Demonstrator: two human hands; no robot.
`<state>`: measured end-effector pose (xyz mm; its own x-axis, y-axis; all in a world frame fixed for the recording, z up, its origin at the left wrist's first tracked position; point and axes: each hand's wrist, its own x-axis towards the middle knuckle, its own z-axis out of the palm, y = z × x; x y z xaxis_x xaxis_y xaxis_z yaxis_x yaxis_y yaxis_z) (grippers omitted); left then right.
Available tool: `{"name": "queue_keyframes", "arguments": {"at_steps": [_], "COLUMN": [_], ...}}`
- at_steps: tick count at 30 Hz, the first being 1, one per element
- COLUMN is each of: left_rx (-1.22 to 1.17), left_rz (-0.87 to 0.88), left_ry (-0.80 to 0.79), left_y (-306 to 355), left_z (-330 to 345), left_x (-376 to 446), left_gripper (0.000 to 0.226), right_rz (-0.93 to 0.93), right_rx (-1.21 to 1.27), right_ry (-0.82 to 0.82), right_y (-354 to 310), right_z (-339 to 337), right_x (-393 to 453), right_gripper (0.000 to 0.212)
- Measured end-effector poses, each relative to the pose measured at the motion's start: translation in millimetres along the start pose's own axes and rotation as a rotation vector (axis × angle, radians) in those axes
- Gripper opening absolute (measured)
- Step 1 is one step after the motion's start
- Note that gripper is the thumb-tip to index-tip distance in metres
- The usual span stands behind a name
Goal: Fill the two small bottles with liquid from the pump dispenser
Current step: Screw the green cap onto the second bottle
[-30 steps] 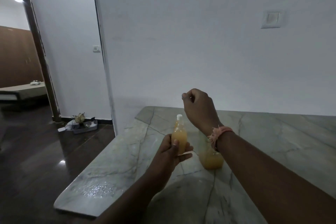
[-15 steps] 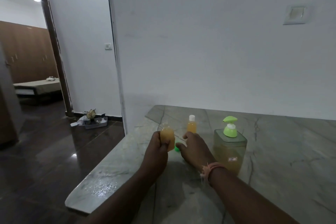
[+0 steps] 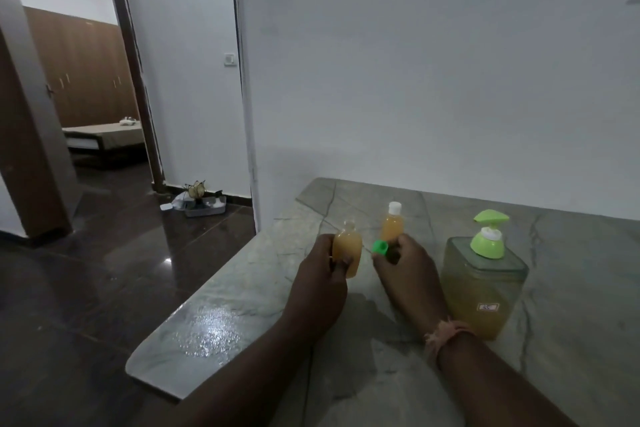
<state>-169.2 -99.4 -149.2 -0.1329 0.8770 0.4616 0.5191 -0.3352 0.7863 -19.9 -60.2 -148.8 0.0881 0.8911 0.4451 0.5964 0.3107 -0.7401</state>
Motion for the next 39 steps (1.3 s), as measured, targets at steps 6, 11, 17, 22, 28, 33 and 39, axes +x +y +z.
{"name": "queue_keyframes", "arguments": {"at_steps": [6, 11, 17, 22, 28, 33, 39], "left_rx": [0.043, 0.064, 0.094, 0.084, 0.116, 0.106, 0.147], "left_rz": [-0.013, -0.028, -0.005, 0.017, 0.023, 0.016, 0.037], "left_ry": [-0.027, -0.043, -0.092, -0.095, -0.12, -0.119, -0.105], "left_y": [-1.4, -2.7, -1.9, 0.1, 1.2, 2.7, 2.3], "left_z": [2.4, 3.0, 3.6, 2.5, 1.7, 0.4, 0.2], "left_x": [0.1, 1.4, 1.0, -1.4, -3.9, -7.4, -7.5], "left_gripper": [0.02, 0.024, 0.03, 0.029, 0.032, 0.03, 0.038], "right_rz": [-0.086, -0.244, -0.325, -0.445, -0.502, -0.527, -0.615], "right_rx": [0.089, 0.059, 0.084, -0.025, -0.01, -0.01, -0.098], "right_ry": [0.073, 0.11, 0.131, 0.137, 0.038, 0.009, -0.008], "right_y": [-8.1, -19.0, -29.4, -26.6, -26.5, -25.8, -27.9], "right_z": [-5.9, -4.0, -10.9, -15.6, -19.3, -23.8, -30.0], "right_x": [-0.3, -5.7, -7.9, -7.9, -8.9, -9.3, -8.8], "right_gripper": [0.03, 0.031, 0.042, 0.032, 0.041, 0.049, 0.057]}}
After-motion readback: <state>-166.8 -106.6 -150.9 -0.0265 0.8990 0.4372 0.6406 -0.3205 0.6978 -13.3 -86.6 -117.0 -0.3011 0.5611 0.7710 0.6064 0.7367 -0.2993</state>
